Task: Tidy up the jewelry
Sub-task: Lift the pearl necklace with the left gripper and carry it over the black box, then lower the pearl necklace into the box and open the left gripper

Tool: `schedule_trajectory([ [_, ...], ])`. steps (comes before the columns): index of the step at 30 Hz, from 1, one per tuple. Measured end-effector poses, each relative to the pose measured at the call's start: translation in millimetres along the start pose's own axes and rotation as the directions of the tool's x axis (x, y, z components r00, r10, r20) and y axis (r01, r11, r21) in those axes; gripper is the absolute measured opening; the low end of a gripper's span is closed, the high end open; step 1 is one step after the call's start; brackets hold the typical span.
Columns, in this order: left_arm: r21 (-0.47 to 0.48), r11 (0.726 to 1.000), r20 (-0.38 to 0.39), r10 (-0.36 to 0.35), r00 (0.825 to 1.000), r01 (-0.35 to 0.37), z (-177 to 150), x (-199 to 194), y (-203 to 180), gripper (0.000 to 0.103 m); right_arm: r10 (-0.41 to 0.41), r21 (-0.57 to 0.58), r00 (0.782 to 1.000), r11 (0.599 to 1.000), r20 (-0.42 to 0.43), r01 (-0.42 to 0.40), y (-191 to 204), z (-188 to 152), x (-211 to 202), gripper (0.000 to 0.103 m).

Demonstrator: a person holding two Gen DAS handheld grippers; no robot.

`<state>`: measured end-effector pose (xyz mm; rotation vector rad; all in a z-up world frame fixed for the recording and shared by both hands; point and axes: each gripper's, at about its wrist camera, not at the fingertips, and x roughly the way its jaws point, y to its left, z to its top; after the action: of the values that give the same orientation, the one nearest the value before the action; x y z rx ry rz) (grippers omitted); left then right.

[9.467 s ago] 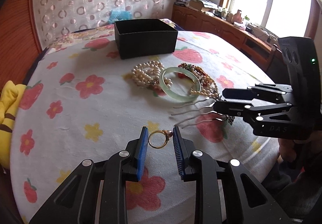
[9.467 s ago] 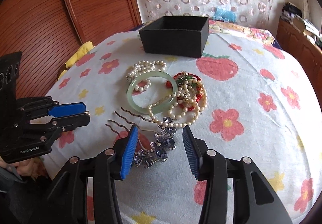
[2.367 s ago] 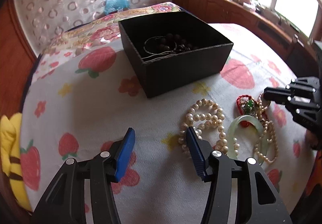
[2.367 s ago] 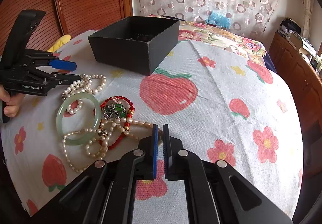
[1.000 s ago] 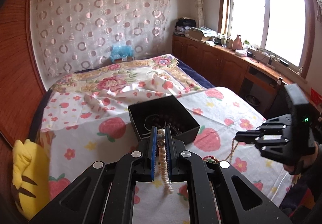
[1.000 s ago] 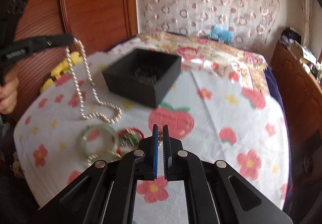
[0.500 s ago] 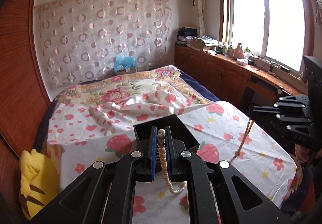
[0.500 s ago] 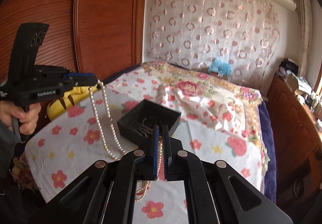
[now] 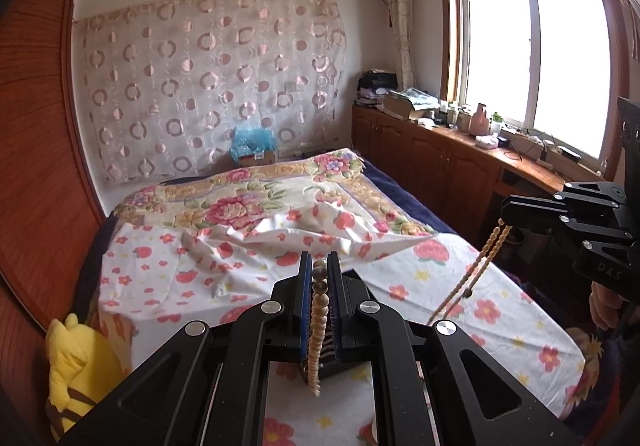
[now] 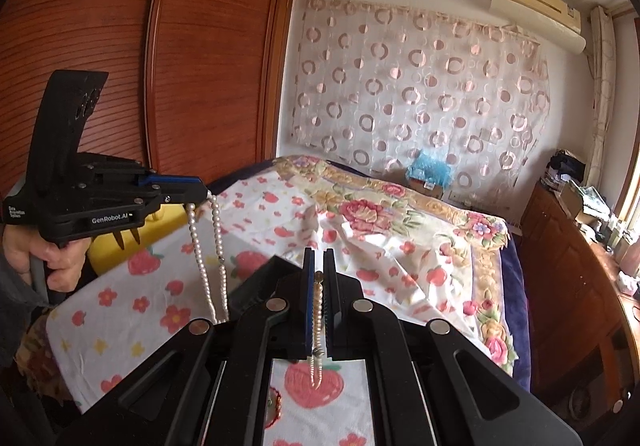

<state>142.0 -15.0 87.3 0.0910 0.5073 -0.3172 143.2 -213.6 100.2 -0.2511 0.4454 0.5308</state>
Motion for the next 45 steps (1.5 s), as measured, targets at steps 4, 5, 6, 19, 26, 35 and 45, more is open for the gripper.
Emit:
schedule_trajectory([
  [4, -0.019, 1.0, 0.04, -0.001, 0.999, 0.001, 14, 1, 5, 0.007, 0.008, 0.009, 1.0, 1.0, 0.019, -0.008, -6, 13, 8, 0.005],
  [5, -0.026, 1.0, 0.048, -0.002, 0.999, 0.003, 17, 1, 7, 0.007, 0.01, 0.008, 1.0, 1.0, 0.021, -0.01, -7, 15, 10, 0.005],
  [6, -0.039, 0.999, 0.058, -0.005, 0.998, 0.007, 20, 2, 10, 0.007, 0.012, 0.004, 1.0, 1.0, 0.022, -0.012, -7, 19, 13, 0.005],
  [19, -0.089, 0.996, 0.049, -0.023, 0.999, 0.027, 35, 35, 35, 0.007, 0.031, -0.015, 0.998, 0.999, 0.047, -0.03, -15, 53, 46, 0.005],
  [26, -0.115, 0.993, -0.021, -0.037, 0.999, 0.034, 14, 68, 45, 0.007, 0.042, -0.004, 0.998, 0.999, 0.044, -0.042, -20, 56, 71, 0.005],
  [35, -0.112, 0.993, -0.079, -0.057, 0.995, 0.048, -6, 94, 42, 0.007, 0.054, -0.004, 0.999, 0.999, 0.008, -0.054, -21, 51, 104, 0.005],
  [45, -0.116, 0.993, -0.125, -0.049, 0.991, 0.035, -29, 108, 40, 0.008, 0.119, 0.086, 0.985, 0.99, -0.124, -0.109, -24, 7, 164, 0.005],
])
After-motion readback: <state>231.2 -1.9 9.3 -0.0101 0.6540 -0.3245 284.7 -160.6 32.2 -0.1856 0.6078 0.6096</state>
